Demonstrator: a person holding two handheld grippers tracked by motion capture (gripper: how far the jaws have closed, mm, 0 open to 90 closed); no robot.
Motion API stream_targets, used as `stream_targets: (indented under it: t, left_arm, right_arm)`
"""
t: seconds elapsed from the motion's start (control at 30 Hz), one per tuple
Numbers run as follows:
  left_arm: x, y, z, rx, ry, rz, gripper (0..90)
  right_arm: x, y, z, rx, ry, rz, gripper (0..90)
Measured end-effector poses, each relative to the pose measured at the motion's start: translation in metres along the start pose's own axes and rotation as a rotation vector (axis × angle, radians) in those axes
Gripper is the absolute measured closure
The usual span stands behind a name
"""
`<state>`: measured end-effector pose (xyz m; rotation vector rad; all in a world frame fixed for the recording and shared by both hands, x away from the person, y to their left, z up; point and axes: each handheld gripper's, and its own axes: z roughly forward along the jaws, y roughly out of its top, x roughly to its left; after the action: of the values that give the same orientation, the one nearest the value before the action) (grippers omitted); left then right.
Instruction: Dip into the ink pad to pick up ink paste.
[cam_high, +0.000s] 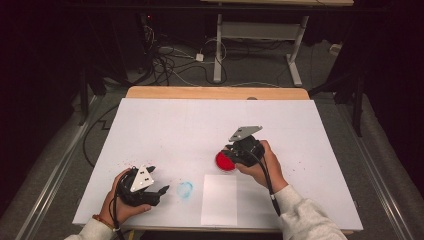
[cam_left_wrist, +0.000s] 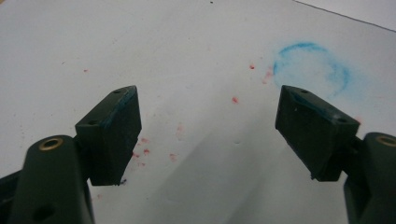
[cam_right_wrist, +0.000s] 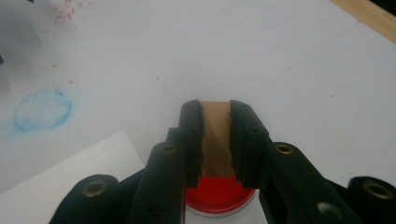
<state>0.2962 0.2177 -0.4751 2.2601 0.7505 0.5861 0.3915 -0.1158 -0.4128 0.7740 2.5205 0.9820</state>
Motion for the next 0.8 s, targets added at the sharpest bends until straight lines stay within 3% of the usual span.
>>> stream_targets:
  t: [0.47,0.8]
  left_arm:
    - [0.0,0.0,0.0,0.008,0.0,0.004,22.3]
    - [-0.001,0.0,0.001,0.013,0.002,0.013,22.3]
  right_arm:
    - [-0.001,-0.016,0.034,0.123,0.017,0.01,76.0]
    - [-0.001,-0.018,0.035,0.119,0.016,0.007,76.1]
